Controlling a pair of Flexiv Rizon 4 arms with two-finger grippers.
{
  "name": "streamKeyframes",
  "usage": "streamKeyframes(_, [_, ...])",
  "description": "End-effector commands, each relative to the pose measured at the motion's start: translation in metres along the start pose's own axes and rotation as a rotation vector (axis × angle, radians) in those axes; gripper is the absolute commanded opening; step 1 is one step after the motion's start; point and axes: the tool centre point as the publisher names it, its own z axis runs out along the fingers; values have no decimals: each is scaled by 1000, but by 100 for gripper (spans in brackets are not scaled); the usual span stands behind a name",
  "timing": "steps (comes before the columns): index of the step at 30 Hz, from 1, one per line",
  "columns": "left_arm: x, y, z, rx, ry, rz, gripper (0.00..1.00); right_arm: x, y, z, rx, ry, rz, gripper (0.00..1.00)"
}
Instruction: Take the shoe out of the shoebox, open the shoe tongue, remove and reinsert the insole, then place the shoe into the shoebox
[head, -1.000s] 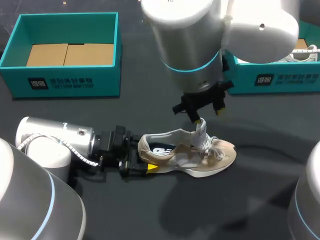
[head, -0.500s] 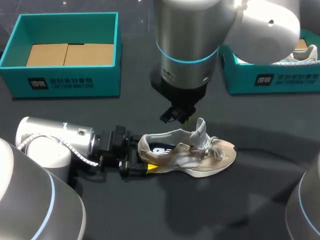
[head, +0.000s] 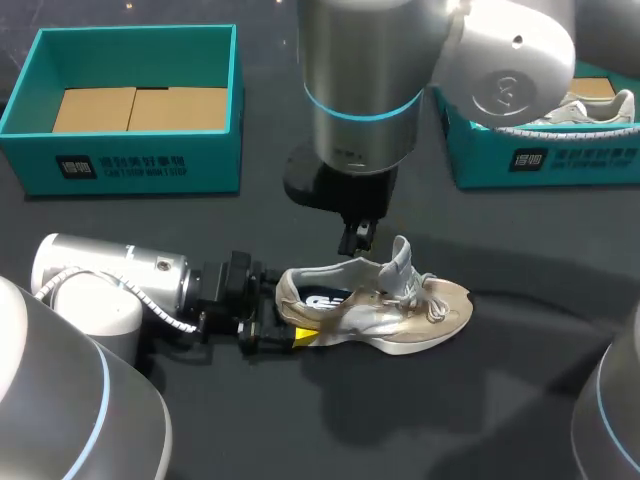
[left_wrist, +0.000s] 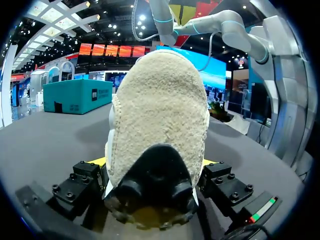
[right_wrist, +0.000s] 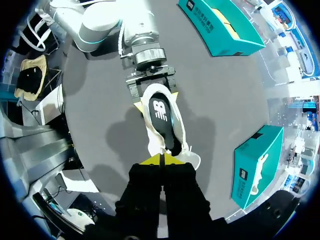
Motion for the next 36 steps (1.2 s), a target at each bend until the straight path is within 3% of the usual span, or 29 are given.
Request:
streamKeyframes(1, [1, 0, 1, 0, -1, 0, 0, 0, 22, 23, -7, -16, -161, 0])
streamKeyframes(3, [1, 0, 1, 0, -1, 0, 0, 1, 19, 34, -109, 3, -231, 0])
streamKeyframes(14, [1, 0, 1, 0, -1, 0, 0, 1, 19, 34, -109, 3, -231, 0])
streamKeyframes(23, [1, 0, 1, 0, -1, 0, 0, -7, 27, 73, -121, 38, -295, 0])
streamKeyframes(36, [1, 0, 1, 0, -1, 0, 0, -7, 27, 73, -121, 38, -295, 0])
